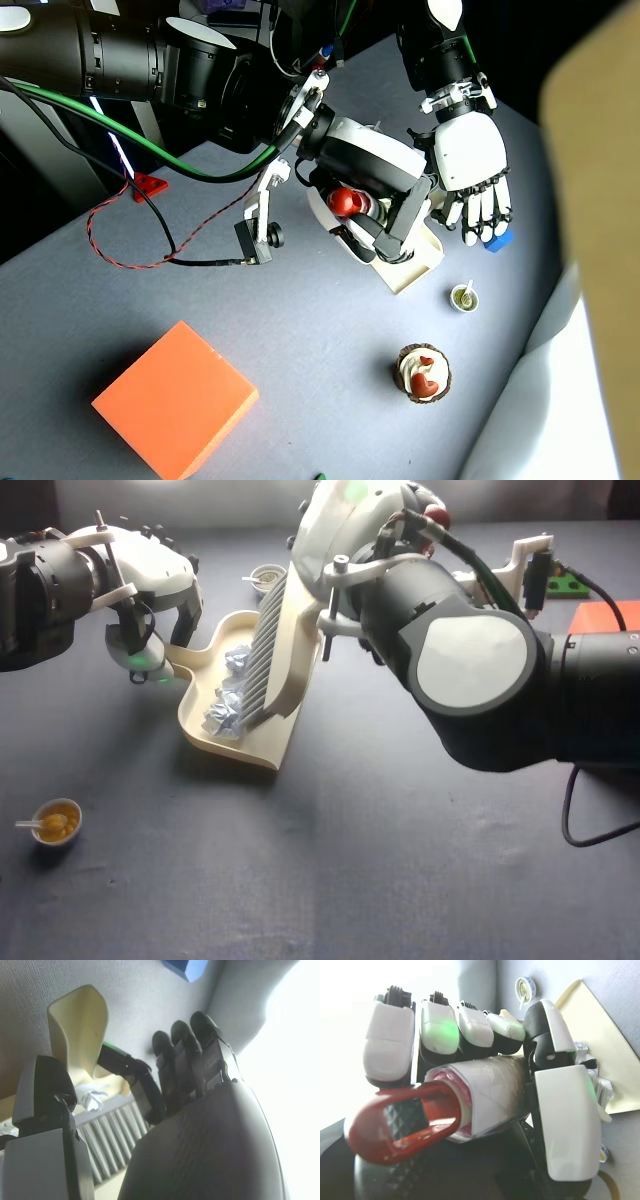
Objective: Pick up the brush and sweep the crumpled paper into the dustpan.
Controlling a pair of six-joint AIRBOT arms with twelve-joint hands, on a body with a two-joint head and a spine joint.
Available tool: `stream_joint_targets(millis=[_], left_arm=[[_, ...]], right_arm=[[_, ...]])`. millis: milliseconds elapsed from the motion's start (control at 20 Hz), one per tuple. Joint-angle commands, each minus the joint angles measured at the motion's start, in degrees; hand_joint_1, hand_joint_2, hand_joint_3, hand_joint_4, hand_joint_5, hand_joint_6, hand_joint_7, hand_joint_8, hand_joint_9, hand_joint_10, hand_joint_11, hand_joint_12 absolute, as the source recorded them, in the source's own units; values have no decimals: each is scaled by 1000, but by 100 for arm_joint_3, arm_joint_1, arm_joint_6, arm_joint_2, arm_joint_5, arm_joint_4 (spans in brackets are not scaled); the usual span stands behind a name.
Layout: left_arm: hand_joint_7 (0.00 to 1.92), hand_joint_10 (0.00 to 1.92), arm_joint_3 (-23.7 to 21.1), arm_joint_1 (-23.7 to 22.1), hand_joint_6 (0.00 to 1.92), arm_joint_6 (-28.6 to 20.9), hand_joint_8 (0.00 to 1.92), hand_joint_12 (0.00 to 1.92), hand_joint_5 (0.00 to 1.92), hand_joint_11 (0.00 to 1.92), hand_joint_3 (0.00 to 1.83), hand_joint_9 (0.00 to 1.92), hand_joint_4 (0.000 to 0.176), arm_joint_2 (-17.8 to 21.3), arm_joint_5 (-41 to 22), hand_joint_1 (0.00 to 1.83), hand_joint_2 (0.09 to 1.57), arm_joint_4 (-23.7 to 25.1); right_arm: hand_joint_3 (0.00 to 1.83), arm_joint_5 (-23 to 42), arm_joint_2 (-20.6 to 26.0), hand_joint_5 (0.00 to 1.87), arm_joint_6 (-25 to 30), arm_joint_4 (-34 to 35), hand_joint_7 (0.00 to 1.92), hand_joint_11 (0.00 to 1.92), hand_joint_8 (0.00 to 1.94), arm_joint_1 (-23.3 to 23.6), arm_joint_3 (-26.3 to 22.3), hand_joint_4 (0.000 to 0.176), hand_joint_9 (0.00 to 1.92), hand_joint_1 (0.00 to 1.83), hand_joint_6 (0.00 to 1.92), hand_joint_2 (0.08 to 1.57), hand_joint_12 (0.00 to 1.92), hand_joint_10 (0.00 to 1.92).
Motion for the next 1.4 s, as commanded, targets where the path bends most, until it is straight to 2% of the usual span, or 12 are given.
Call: stream_joint_targets(millis=[0, 200, 300, 350, 400, 450, 750, 800, 1050, 1100, 1250, 1350], left_arm=[[374, 2, -9, -7, 1075, 23, 4, 467, 921, 0, 0, 249, 18, 63, 86, 1056, 1149, 71], [395, 7, -1, -9, 1047, 24, 5, 465, 939, 0, 0, 275, 8, 66, 85, 1066, 1140, 71], [358, 0, 0, -9, 1112, 24, 1, 457, 897, 11, 2, 260, 16, 69, 83, 1049, 1160, 68], [358, 1, 2, -9, 1120, 24, 1, 465, 892, 17, 1, 264, 47, 70, 83, 1033, 1162, 68], [374, 3, 2, -9, 1086, 24, 4, 473, 914, 15, 0, 273, 8, 68, 83, 1057, 1153, 68], [374, 0, 0, -9, 1079, 24, 2, 456, 918, 2, 0, 267, 0, 68, 83, 1063, 1151, 68], [379, 2, 10, 19, 1074, 33, 2, 455, 921, 16, 0, 250, 9, 80, 79, 1059, 1149, 67], [385, 1, 9, 31, 1074, 33, 3, 449, 921, 2, 0, 248, 0, 88, 77, 1064, 1148, 67], [376, 0, -8, 47, 1066, 22, 1, 524, 926, 13, 0, 268, 4, 106, 73, 1063, 1146, 62], [383, 0, -10, 45, 1056, 20, 3, 496, 932, 2, 0, 266, 37, 106, 73, 1052, 1143, 62], [402, 5, -9, 34, 1077, 19, 1, 482, 918, 26, 2, 285, 56, 107, 73, 1040, 1145, 60], [385, 1, -5, 28, 1170, 18, 2, 549, 853, 0, 1, 295, 152, 107, 75, 977, 1172, 60]], right_arm=[[3, -338, 86, 1084, -101, -598, 1269, 1575, 1941, 155, -26, 0, 1397, 710, 1921, 1508, 1921, 1921], [0, -521, 412, 1086, -115, -1040, 1276, 1576, 1941, 260, -364, 0, 1403, 714, 1921, 1504, 1921, 1921], [0, -536, 658, 1083, -115, -1121, 1267, 1573, 1941, 310, -621, 0, 1397, 703, 1921, 1502, 1921, 1921], [1, -550, 799, 1074, -115, -1119, 1257, 1567, 1941, 338, -759, 0, 1387, 711, 1921, 1506, 1921, 1921], [0, -560, 937, 1055, -116, -1108, 1242, 1556, 1941, 358, -889, 0, 1372, 720, 1921, 1498, 1921, 1921], [2, -577, 1090, 1058, -142, -1066, 1242, 1552, 1941, 365, -1022, 0, 1372, 701, 1921, 1507, 1921, 1921], [0, -585, 1877, 1061, -195, -697, 1244, 1547, 1941, 243, -1824, 0, 1376, 723, 1921, 1493, 1921, 1921], [0, -585, 1995, 1059, -195, -617, 1239, 1550, 1941, 169, -1925, 0, 1374, 733, 1921, 1491, 1921, 1921], [2, -649, 2249, 1069, -202, -591, 1256, 1567, 1941, -156, -2169, 0, 1392, 721, 1921, 1502, 1921, 1921], [0, -652, 2260, 1067, -213, -597, 1254, 1561, 1941, -240, -2207, 0, 1386, 723, 1921, 1497, 1921, 1921], [0, -680, 2260, 1059, -210, -702, 1233, 1548, 1941, -496, -2247, 0, 1368, 712, 1921, 1499, 1921, 1921], [0, -673, 2260, 1065, -209, -702, 1233, 1549, 1941, -607, -2229, 0, 1367, 727, 1921, 1496, 1921, 1921]])
